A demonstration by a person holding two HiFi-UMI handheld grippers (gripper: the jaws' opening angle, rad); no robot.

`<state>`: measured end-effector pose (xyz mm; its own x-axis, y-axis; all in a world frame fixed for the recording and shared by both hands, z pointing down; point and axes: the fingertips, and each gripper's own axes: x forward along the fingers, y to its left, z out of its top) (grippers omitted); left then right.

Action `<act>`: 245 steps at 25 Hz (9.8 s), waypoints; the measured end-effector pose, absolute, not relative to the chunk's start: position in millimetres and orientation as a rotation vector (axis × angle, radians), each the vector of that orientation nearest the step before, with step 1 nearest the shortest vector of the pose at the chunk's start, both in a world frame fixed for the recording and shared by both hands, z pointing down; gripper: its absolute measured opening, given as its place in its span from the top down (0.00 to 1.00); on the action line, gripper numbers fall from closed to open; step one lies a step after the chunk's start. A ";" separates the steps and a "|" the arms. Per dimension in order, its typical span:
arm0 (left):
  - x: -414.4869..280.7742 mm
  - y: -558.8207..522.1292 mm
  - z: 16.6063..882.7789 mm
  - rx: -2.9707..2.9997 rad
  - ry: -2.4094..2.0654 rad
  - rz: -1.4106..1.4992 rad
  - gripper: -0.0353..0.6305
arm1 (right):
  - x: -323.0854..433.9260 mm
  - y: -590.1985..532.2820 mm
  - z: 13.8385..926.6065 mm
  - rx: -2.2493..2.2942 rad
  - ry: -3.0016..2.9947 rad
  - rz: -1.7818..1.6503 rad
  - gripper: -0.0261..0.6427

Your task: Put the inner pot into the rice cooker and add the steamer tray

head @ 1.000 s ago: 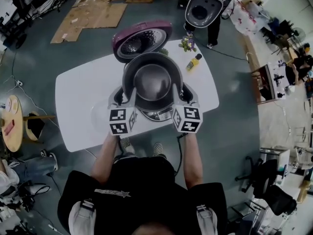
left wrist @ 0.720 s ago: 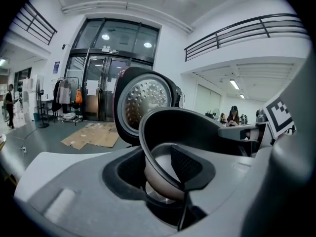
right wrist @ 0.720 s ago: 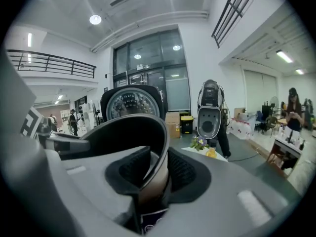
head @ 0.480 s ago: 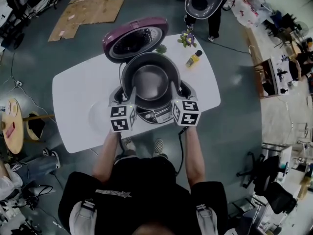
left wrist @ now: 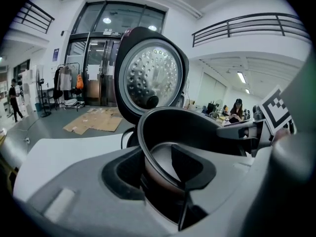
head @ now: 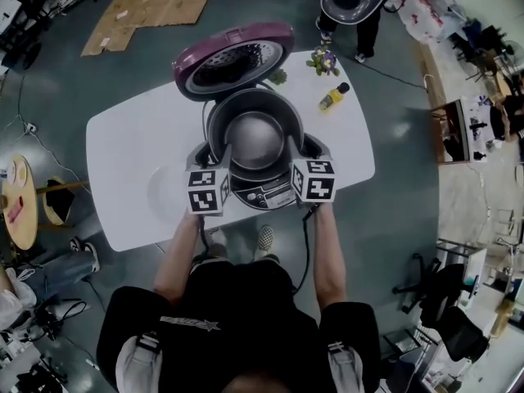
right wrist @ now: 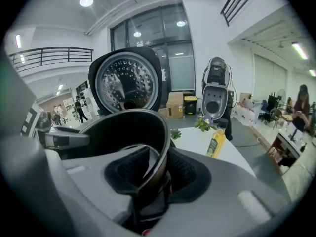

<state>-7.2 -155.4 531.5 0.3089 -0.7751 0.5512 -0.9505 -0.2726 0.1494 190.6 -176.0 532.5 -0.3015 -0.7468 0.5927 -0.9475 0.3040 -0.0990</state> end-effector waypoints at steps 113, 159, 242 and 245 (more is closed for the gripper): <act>-119.5 85.2 420.3 1.989 -2.156 0.346 0.93 | 48.7 18.1 423.3 1.148 -2.722 0.182 0.95; -259.2 59.7 704.9 1.572 -1.704 0.656 0.62 | -77.1 -23.2 711.5 0.952 -2.183 0.733 0.67; -3.1 -141.7 452.2 2.213 -1.833 0.384 0.76 | 195.1 -156.5 434.4 1.638 -2.359 0.204 0.81; 2.4 -143.9 460.9 2.144 -1.883 0.394 0.76 | 199.1 -169.8 442.6 1.559 -2.396 0.200 0.81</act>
